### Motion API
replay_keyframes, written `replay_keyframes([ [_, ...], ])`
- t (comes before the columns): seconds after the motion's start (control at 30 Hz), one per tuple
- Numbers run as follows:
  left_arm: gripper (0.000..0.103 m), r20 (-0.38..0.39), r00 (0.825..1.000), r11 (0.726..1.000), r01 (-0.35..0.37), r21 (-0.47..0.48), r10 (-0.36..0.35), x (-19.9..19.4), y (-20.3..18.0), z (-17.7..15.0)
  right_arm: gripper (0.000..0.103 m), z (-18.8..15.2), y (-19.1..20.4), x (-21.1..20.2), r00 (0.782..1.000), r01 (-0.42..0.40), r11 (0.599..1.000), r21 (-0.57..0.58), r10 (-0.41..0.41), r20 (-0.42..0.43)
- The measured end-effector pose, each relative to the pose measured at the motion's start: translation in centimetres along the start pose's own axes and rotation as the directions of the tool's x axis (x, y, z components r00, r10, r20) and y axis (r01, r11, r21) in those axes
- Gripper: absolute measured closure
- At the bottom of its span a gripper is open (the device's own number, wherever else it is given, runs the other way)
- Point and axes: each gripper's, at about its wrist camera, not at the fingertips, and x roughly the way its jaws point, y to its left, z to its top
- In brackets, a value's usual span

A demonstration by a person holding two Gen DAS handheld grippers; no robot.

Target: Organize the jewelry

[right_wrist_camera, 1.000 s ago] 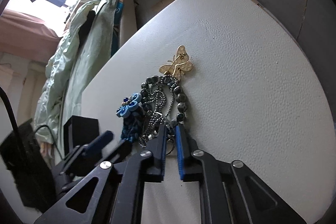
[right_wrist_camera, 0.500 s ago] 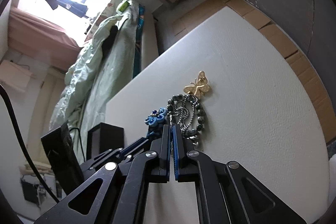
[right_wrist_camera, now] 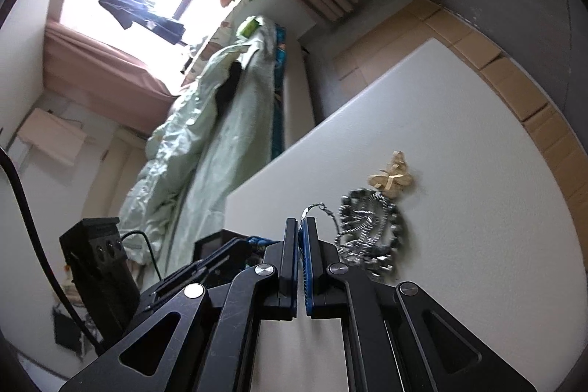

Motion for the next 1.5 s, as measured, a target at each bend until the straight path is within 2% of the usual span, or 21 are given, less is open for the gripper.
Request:
replay_keyframes([
  [0.37,0.094,0.087,0.996,0.999,0.007,-0.031,-0.005,-4.2,0.7,1.0,0.099,0.2,2.2,-0.6,0.987,-0.151,0.988,-0.037,0.153,0.041],
  [0.53,0.094,0.118,0.993,1.000,-0.009,-0.029,0.012,-6.5,1.0,1.2,0.099,0.3,3.3,-1.2,0.959,-0.269,0.962,-0.049,0.272,0.076],
  [0.7,0.094,0.146,0.989,0.999,-0.035,-0.026,0.038,-8.5,1.4,1.4,0.099,0.1,5.2,-1.4,0.948,-0.295,0.951,-0.090,0.303,0.097],
  [0.77,0.094,0.151,0.987,0.998,-0.047,-0.028,0.051,-9.2,1.6,1.3,0.099,0.0,5.7,-1.1,0.958,-0.262,0.960,-0.103,0.271,0.089],
  [0.83,0.094,0.156,0.986,0.998,-0.054,-0.033,0.058,-9.6,1.9,1.2,0.099,-0.2,6.0,0.2,0.985,-0.152,0.981,-0.120,0.160,0.060],
  [0.93,0.094,0.162,0.984,0.997,-0.060,-0.044,0.067,-10.1,2.5,0.9,0.097,-0.7,5.8,2.8,0.999,-0.018,0.992,-0.128,0.012,-0.042],
  [1.0,0.094,0.163,0.984,0.997,-0.065,-0.052,0.073,-10.3,2.9,0.8,0.090,-1.0,5.6,4.4,0.994,0.030,0.990,-0.135,-0.043,-0.098],
  [1.07,0.094,0.163,0.983,0.995,-0.068,-0.067,0.078,-10.6,3.6,0.6,0.071,-1.2,5.6,5.8,0.987,0.067,0.986,-0.154,-0.088,-0.132],
  [1.13,0.094,0.164,0.983,0.994,-0.071,-0.078,0.083,-10.8,4.0,0.4,0.070,-1.3,5.5,6.8,0.982,0.090,0.981,-0.171,-0.116,-0.148],
  [1.27,0.094,0.166,0.982,0.992,-0.076,-0.097,0.091,-11.2,5.1,-0.1,0.070,-1.6,4.9,8.3,0.974,0.087,0.986,-0.143,-0.114,-0.198],
  [1.43,0.094,0.164,0.982,0.990,-0.073,-0.118,0.093,-11.8,5.9,-0.7,0.070,-3.3,4.9,10.1,0.946,0.124,0.975,-0.183,-0.172,-0.275],
  [1.5,0.094,0.165,0.982,0.989,-0.073,-0.126,0.093,-12.0,6.3,-0.8,0.070,-3.6,4.9,10.4,0.942,0.134,0.972,-0.191,-0.184,-0.281],
])
